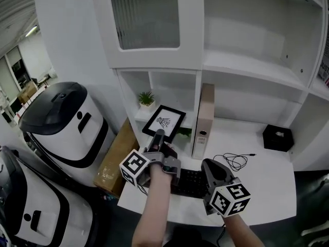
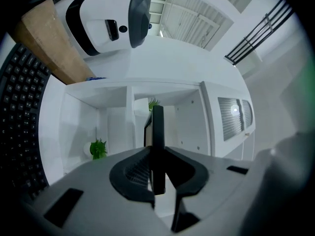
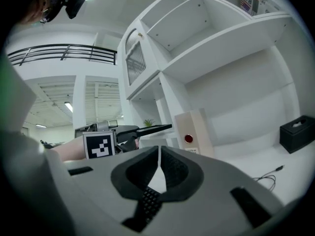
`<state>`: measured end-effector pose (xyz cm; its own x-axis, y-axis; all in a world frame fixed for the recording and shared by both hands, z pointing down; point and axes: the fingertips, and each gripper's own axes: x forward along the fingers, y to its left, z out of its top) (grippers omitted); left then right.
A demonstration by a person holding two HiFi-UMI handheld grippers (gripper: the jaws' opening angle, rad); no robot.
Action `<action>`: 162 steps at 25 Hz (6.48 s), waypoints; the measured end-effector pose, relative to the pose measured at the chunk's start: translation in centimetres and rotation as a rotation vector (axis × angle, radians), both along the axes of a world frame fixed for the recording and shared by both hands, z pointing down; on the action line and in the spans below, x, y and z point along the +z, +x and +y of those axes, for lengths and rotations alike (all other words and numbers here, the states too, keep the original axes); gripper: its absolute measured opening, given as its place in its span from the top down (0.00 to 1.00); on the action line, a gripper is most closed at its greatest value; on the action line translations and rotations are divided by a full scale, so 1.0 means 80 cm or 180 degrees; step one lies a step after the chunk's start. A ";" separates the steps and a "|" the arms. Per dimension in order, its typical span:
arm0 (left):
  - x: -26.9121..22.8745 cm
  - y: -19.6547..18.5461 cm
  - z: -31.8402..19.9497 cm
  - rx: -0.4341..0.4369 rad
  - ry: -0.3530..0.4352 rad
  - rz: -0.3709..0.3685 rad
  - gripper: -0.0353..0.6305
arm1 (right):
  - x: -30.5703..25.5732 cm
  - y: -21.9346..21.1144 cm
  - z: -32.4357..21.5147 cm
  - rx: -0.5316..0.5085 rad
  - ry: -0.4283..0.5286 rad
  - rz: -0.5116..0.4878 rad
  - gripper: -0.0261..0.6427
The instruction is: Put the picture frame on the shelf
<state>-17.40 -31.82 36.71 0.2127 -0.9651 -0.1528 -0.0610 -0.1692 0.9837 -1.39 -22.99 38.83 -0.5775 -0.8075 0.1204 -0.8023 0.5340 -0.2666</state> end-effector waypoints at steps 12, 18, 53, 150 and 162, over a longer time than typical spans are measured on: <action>0.021 0.008 -0.018 -0.0083 -0.0118 0.0100 0.85 | 0.006 0.013 0.001 0.0069 -0.0007 0.0062 0.96; 0.027 0.014 -0.025 -0.0117 -0.0171 0.0163 0.85 | 0.007 0.021 0.000 0.0079 -0.0016 0.0061 0.96; 0.046 0.042 -0.072 -0.0313 -0.0323 0.0257 0.85 | 0.017 0.051 -0.021 0.0127 -0.0099 0.0002 0.96; 0.018 0.077 -0.066 0.0098 0.0263 -0.4471 0.60 | 0.039 0.066 -0.035 0.0210 -0.0233 -0.0105 0.96; 0.039 0.081 -0.007 0.0245 0.0211 -0.4525 0.83 | 0.032 0.068 -0.013 0.0177 -0.0148 -0.0027 0.96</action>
